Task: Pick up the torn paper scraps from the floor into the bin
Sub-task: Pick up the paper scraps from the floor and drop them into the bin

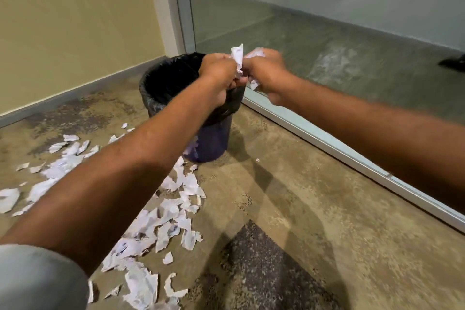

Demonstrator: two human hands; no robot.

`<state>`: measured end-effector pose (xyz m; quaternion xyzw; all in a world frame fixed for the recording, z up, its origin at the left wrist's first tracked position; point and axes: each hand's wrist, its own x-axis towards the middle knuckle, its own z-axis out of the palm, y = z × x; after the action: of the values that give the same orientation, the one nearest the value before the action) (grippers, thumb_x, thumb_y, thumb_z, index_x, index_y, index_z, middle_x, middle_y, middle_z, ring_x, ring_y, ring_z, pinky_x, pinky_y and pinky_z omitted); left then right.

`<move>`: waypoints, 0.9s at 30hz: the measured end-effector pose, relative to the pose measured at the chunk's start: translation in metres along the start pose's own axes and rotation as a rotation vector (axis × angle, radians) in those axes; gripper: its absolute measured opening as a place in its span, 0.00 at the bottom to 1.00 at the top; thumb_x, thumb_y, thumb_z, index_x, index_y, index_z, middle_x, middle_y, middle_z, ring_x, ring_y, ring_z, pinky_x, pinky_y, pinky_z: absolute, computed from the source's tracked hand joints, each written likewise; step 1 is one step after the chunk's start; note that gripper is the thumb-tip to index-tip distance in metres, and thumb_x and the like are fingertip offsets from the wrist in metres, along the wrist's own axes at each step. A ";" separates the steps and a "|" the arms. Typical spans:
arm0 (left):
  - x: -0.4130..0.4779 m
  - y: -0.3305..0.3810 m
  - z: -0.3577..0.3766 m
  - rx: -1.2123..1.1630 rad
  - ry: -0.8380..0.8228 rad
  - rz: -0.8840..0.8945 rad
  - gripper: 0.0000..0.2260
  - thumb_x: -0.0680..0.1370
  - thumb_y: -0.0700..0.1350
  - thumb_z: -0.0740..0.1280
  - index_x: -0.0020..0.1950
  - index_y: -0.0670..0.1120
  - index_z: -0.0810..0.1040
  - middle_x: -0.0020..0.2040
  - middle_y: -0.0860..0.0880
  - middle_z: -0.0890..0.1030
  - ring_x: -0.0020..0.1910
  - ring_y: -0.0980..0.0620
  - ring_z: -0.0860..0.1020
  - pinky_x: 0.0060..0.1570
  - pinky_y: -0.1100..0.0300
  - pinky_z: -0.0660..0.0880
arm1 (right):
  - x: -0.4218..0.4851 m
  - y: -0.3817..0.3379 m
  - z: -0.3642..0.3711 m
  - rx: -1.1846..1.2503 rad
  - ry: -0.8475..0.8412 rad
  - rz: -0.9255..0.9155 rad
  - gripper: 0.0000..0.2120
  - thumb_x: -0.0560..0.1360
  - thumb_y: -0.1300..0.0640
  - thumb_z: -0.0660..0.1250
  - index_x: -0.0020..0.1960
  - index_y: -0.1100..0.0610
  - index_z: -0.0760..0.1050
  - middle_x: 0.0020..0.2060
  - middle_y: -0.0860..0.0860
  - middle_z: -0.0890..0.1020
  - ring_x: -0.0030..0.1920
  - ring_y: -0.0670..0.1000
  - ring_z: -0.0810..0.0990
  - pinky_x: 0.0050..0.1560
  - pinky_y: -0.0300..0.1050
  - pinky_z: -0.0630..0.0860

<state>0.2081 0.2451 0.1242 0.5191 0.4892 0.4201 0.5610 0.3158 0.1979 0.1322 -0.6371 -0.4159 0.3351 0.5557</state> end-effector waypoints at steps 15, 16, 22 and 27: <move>0.042 -0.003 -0.104 -0.190 0.072 -0.244 0.13 0.86 0.39 0.59 0.71 0.43 0.74 0.61 0.44 0.76 0.62 0.43 0.76 0.54 0.43 0.81 | 0.027 -0.006 0.092 0.385 -0.246 0.476 0.23 0.87 0.39 0.57 0.53 0.59 0.75 0.49 0.57 0.84 0.41 0.56 0.83 0.38 0.54 0.81; 0.043 -0.004 -0.104 -0.197 0.057 -0.256 0.15 0.86 0.40 0.60 0.72 0.43 0.73 0.62 0.44 0.77 0.63 0.43 0.76 0.62 0.38 0.76 | 0.026 -0.008 0.091 0.419 -0.282 0.487 0.24 0.87 0.39 0.58 0.51 0.60 0.74 0.49 0.59 0.84 0.44 0.58 0.84 0.45 0.59 0.82; 0.044 -0.007 -0.101 -0.139 0.045 -0.212 0.15 0.84 0.44 0.63 0.71 0.45 0.74 0.63 0.44 0.77 0.64 0.39 0.75 0.61 0.39 0.76 | 0.039 -0.004 0.088 0.414 -0.286 0.450 0.31 0.86 0.41 0.63 0.79 0.61 0.65 0.78 0.66 0.66 0.78 0.69 0.67 0.73 0.69 0.73; 0.034 0.000 -0.076 -0.079 0.026 -0.075 0.08 0.83 0.43 0.65 0.59 0.43 0.81 0.43 0.46 0.81 0.39 0.50 0.82 0.37 0.59 0.83 | 0.046 0.004 0.053 0.245 -0.182 0.240 0.03 0.83 0.59 0.69 0.54 0.59 0.78 0.42 0.55 0.83 0.36 0.49 0.84 0.37 0.41 0.83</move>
<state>0.1385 0.2912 0.1221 0.4725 0.4985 0.4244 0.5900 0.2897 0.2622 0.1213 -0.5770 -0.3417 0.5032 0.5452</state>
